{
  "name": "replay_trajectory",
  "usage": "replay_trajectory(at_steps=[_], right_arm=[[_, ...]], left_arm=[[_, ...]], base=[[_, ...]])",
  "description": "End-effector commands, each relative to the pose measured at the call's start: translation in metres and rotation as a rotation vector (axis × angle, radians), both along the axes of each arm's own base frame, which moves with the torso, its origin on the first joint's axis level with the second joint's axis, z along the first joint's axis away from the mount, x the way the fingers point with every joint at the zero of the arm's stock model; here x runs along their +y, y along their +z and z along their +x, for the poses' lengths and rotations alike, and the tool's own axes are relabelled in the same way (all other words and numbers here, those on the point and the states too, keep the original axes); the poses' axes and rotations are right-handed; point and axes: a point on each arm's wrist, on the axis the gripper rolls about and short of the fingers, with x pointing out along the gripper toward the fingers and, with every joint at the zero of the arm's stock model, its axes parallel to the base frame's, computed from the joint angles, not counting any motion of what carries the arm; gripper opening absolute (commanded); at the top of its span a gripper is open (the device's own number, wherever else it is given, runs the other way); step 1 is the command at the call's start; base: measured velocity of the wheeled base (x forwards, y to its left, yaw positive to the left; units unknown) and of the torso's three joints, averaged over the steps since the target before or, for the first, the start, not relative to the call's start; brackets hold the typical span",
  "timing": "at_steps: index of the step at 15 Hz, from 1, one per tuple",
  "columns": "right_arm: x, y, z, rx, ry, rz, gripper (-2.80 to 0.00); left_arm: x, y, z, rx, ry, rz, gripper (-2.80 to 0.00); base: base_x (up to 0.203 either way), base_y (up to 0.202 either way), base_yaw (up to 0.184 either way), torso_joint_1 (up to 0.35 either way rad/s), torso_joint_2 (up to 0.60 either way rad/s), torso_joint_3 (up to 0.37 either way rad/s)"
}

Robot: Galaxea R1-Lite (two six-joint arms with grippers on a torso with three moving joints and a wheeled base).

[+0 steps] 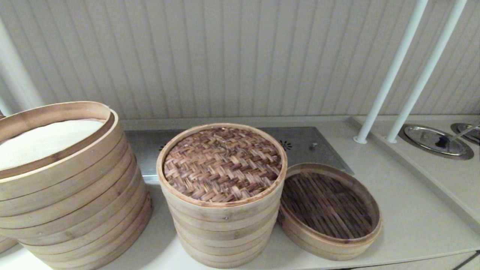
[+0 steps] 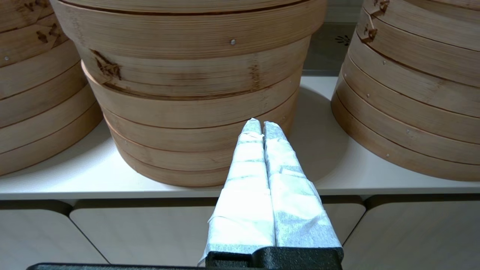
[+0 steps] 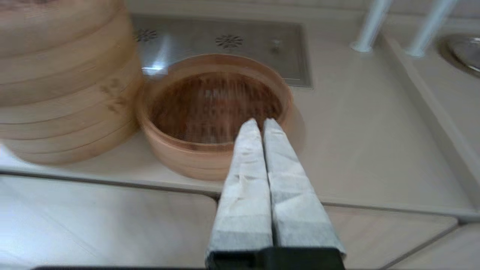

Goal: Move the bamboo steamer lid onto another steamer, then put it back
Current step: Pick up the steamer

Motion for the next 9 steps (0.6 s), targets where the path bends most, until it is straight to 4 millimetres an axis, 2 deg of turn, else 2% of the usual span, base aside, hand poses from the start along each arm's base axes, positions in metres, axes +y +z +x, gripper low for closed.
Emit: replay_trajectory(at_steps=[1, 5, 9], right_arm=[[0.001, 0.029, 0.028, 0.082, 0.013, 0.003, -2.8], [0.003, 0.068, 0.061, 0.111, 0.037, 0.021, -2.8], [0.015, 0.097, 0.121, 0.198, 0.166, 0.038, -2.8]], left_arm=[[0.0, 0.0, 0.0, 0.0, 0.001, 0.0, -2.8], [0.0, 0.0, 0.0, 0.001, 0.0, 0.0, -2.8], [0.0, 0.0, 0.0, 0.0, -0.001, 0.0, -2.8]], base=[[0.0, 0.0, 0.0, 0.0, 0.0, 0.0], [0.0, 0.0, 0.0, 0.0, 0.0, 0.0], [0.0, 0.0, 0.0, 0.0, 0.0, 0.0]])
